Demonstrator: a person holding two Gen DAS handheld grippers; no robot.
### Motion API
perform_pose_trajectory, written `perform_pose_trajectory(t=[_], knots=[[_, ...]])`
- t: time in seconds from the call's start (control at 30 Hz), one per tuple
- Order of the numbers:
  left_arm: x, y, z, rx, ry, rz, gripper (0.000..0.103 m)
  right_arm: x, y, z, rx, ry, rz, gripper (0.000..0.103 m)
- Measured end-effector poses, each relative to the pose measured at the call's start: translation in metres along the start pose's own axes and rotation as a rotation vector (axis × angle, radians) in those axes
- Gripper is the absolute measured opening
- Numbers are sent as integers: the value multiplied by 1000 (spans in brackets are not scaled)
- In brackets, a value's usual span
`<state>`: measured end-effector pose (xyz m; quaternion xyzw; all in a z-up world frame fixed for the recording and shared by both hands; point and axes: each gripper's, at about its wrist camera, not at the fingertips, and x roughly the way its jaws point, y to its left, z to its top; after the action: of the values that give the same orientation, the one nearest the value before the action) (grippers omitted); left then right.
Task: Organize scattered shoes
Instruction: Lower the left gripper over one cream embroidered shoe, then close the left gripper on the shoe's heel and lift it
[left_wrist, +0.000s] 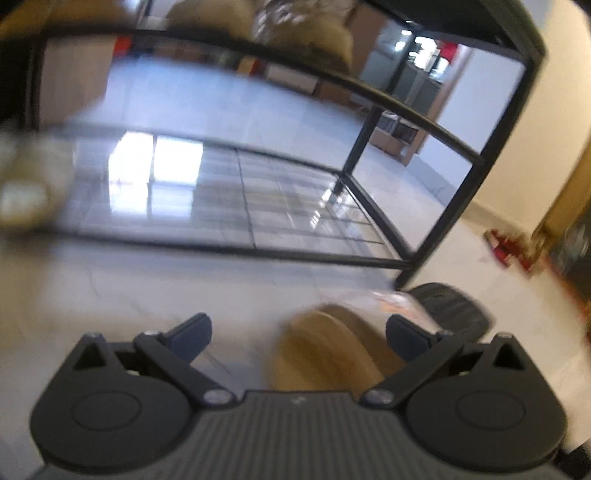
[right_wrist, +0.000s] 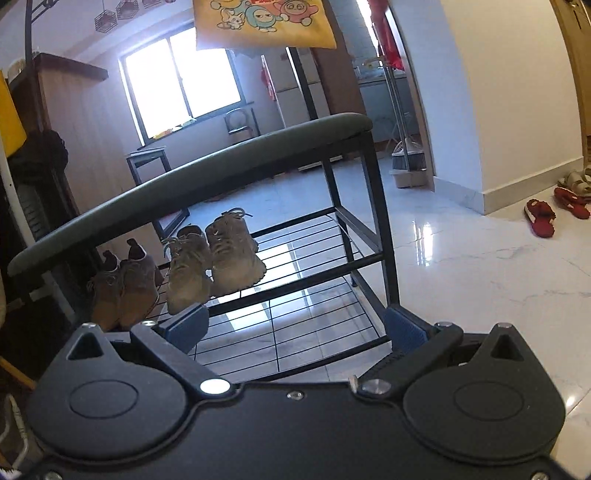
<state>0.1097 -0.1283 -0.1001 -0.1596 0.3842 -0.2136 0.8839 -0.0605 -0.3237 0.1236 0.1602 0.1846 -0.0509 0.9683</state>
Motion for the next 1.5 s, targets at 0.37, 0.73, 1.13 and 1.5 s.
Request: perform_pose_trajectory(t=[0.37, 0.73, 1.13, 1.5], knots=[[47, -97, 8, -100, 256, 12, 102, -24, -20, 12, 74, -73, 16, 103], [74, -111, -2, -24, 240, 106, 102, -36, -56, 19, 213, -66, 49, 103], [108, -132, -27, 155, 363, 256, 101, -34, -73, 14, 270, -37, 41, 103], [103, -124, -29, 117, 350, 179, 89, -32, -71, 12, 258, -23, 48, 103]])
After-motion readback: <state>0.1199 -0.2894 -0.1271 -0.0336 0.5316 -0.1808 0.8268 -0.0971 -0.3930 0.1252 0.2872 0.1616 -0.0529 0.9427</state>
